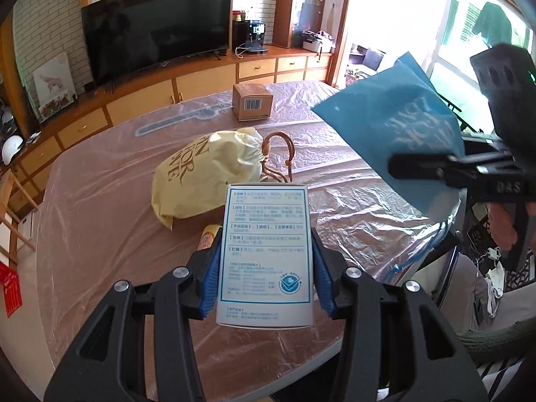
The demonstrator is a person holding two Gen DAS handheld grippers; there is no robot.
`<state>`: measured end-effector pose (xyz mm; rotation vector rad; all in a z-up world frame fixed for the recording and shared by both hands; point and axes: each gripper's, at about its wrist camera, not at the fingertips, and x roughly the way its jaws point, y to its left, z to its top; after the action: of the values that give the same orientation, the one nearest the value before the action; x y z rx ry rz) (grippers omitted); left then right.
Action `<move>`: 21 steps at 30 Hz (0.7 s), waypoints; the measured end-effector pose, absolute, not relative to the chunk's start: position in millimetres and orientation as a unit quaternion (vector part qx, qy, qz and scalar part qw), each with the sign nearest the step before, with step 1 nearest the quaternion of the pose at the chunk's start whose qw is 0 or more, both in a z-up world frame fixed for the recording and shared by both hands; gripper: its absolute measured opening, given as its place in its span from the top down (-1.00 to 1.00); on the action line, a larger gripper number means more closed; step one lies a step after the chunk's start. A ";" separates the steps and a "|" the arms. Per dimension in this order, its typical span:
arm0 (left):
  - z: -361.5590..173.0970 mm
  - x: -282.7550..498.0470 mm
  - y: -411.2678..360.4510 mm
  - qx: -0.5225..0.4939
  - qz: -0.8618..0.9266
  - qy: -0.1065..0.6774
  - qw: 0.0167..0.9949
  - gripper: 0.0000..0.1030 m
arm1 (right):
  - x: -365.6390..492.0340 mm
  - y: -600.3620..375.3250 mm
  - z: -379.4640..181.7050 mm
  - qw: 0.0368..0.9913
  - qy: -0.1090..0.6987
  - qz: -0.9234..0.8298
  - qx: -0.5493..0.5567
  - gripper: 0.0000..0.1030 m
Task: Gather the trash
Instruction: 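Carry the medicine box and blue bag with both grippers over the black bin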
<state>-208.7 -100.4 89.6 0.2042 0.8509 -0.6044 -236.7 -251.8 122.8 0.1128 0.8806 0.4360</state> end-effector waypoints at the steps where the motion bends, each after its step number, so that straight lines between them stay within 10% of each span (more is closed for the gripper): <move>1: 89.7 -209.5 -99.9 0.096 -0.287 0.407 0.862 0.07 | -240.2 -251.0 122.2 0.879 0.425 0.212 0.055 0.23; 21: 90.7 -250.6 -88.5 0.082 -0.323 0.417 0.846 0.07 | -301.2 -241.2 135.2 0.860 0.429 0.267 0.070 0.23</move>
<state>-250.6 -88.5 90.7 0.1736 0.8795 -0.6816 -301.2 -241.2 135.2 0.1464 0.9009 0.5598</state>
